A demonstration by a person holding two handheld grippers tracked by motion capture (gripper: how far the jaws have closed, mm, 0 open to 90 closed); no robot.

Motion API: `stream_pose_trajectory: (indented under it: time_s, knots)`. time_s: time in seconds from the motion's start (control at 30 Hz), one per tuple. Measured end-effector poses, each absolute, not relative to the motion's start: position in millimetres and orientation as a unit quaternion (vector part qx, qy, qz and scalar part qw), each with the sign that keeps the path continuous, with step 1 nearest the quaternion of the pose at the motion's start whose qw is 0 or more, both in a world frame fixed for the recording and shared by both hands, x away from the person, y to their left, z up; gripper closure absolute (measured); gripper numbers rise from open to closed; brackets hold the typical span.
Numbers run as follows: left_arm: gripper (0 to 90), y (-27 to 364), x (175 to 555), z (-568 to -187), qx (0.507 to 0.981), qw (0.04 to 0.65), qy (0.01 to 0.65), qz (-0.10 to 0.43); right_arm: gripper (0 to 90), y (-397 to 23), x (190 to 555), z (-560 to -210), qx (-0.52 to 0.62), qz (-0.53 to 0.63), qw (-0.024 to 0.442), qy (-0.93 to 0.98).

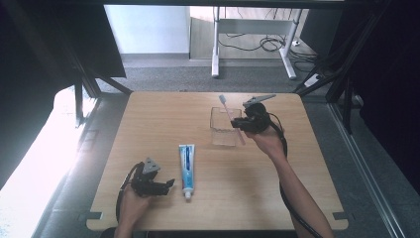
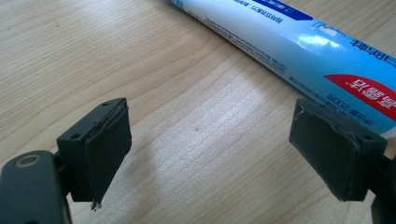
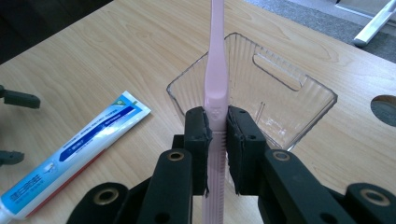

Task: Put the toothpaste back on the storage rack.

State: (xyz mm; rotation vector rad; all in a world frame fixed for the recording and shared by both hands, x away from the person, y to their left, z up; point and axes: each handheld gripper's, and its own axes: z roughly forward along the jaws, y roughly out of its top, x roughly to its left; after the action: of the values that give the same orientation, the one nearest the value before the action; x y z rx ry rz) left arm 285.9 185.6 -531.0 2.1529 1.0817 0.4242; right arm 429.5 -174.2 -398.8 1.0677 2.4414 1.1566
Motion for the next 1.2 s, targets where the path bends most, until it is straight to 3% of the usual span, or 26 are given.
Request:
stream_pose_trajectory:
  time_s: [1.2]
  knots:
    - [13.2,185,287,-532,0.829,0.341,0.413,0.162,79.4,-148,476,-389,0.372,0.419,0.152,0.815]
